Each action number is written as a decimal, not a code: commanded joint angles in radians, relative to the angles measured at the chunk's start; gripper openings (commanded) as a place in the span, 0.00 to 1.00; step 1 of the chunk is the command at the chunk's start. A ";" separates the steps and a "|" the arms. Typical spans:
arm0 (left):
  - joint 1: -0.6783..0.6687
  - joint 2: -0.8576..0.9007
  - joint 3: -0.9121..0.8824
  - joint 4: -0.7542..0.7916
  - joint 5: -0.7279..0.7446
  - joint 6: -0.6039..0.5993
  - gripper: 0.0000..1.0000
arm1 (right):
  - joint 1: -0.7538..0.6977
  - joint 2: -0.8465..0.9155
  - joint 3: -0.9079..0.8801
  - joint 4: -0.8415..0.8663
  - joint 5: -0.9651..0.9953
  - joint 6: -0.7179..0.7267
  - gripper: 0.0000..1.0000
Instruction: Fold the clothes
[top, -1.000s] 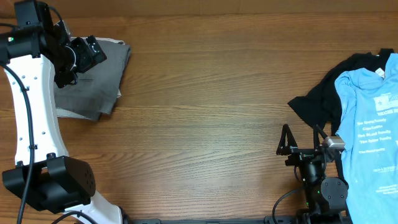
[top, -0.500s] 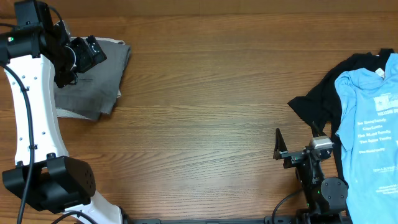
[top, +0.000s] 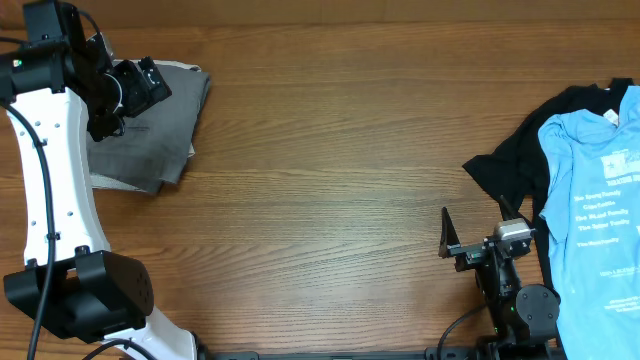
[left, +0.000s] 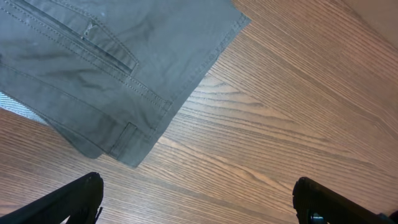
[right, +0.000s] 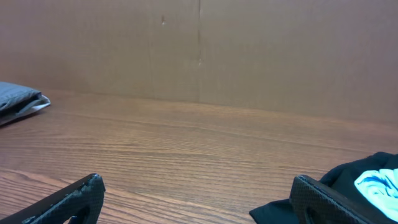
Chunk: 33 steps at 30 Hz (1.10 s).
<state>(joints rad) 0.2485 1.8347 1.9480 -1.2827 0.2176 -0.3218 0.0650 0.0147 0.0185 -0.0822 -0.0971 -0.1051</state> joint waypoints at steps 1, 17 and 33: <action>-0.006 0.005 -0.002 0.001 0.011 0.004 1.00 | -0.005 -0.011 -0.011 0.006 -0.001 -0.004 1.00; -0.006 0.005 -0.002 0.001 0.011 0.004 1.00 | -0.005 -0.011 -0.011 0.006 -0.001 -0.003 1.00; -0.025 -0.086 -0.002 0.001 0.008 0.004 1.00 | -0.005 -0.011 -0.011 0.006 -0.001 -0.004 1.00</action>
<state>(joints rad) 0.2447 1.8328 1.9476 -1.2831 0.2176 -0.3218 0.0654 0.0147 0.0185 -0.0818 -0.0971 -0.1055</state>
